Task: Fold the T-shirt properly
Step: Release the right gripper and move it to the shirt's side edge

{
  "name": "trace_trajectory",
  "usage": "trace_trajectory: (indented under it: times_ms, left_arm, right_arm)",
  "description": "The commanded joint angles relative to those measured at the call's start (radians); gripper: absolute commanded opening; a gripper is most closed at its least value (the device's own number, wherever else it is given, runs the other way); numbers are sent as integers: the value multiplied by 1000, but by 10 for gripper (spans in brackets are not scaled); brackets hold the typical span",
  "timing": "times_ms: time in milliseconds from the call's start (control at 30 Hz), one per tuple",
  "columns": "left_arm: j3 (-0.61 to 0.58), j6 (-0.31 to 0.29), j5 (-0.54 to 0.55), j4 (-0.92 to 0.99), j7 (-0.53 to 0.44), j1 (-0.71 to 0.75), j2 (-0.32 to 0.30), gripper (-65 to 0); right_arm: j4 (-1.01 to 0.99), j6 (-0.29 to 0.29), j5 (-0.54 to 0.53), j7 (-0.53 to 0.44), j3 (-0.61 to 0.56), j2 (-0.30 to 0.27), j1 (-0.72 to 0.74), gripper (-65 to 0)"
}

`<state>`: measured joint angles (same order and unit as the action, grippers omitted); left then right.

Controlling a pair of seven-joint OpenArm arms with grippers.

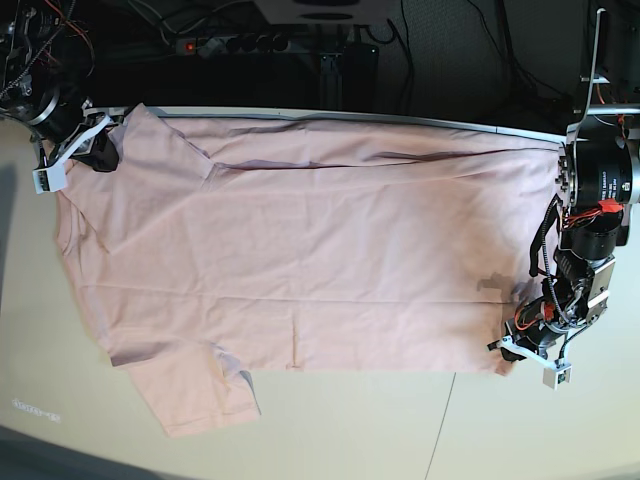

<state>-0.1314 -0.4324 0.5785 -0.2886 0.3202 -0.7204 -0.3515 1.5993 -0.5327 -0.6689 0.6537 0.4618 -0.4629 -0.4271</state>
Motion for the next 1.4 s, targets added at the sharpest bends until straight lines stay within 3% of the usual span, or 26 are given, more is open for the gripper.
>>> trace_trajectory:
  times_ms: [0,167,433,700,933,1000,1067,1133,1367]
  left_arm:
    - [-1,-5,-8,-6,10,-22,-6,-650]
    - [-1,-5,-8,-6,17,-22,-3,-650]
    - [-1,-10,-7,-6,76,-29,9,-650]
    - [-18,-10,-34,-6,77,-34,22,-650]
    - [-167,-10,-34,-6,77,-34,22,-650]
    - [-200,-10,-34,-6,77,-34,20,-650]
    - [-217,-10,-34,-6,80,-34,19,-650]
    - [-218,-10,-34,-6,89,-34,18,-650]
    - [-218,-10,-33,-7,104,-34,19,-650]
  right_arm:
    - [38,-40,-20,-24,33,-23,6,-650]
    - [70,-40,-40,-21,105,-41,57,-650]
    - [-50,-40,-45,-21,105,-134,254,-650]
    - [-417,-39,-18,-21,100,-158,566,-650]
    - [-842,-31,92,-105,74,-158,923,-649]
    - [-959,-17,152,-138,72,-158,1014,-452]
    - [-1069,-6,216,-180,72,-157,1080,-320]
    - [-1179,37,247,-217,72,-156,1124,-303]
    - [-1362,40,296,-254,72,-128,1144,-303]
